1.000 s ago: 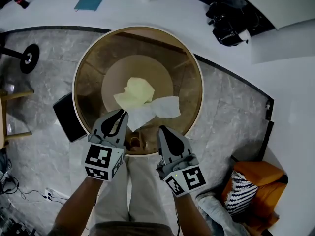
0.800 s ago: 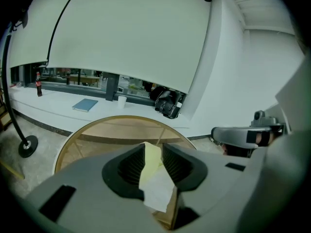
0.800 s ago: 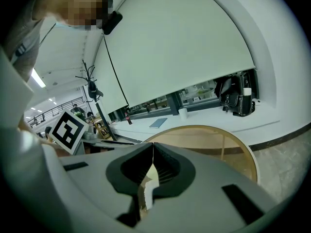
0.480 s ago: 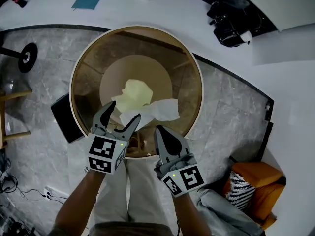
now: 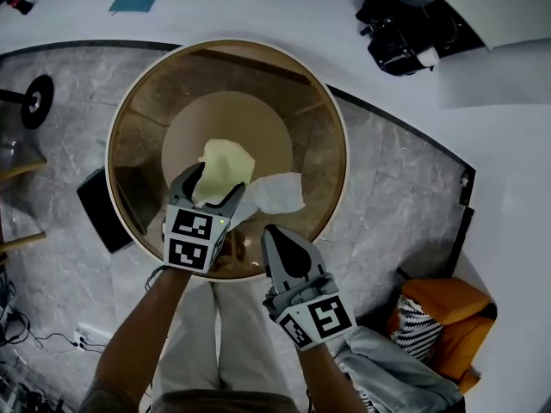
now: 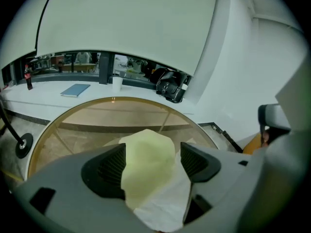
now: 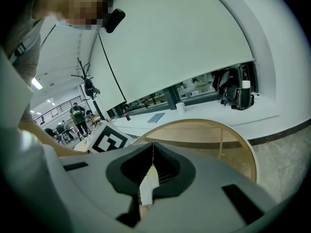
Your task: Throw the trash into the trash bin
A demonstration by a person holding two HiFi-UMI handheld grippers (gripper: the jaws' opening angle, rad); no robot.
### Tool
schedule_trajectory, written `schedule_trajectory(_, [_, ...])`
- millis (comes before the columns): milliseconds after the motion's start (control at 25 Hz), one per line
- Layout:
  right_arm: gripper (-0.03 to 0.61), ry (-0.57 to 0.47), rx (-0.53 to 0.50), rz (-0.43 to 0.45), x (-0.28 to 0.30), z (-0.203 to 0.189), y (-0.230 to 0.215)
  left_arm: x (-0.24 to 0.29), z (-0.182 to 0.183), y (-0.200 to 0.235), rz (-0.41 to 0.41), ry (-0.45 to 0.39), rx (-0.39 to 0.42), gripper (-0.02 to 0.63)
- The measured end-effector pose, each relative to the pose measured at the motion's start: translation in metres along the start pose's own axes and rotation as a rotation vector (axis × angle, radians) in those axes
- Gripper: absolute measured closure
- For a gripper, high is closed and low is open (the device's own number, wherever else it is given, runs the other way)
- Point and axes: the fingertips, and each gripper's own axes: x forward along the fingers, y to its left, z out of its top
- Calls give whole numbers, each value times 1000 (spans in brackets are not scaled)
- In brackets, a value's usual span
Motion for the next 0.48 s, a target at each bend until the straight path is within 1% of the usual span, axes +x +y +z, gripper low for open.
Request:
schedule_trajectory(200, [558,9,17,-25,-2,-2,-13,44,-22,13,36,91,20,265])
schedule_trajectory(360, [559,16,23,-31,-3,-5,-17,57,-30,19,69,110,65,265])
schedule_trajectory(480, [558,22,27,-34,-3,-7,-18,58,-30,20,76,129,65,268])
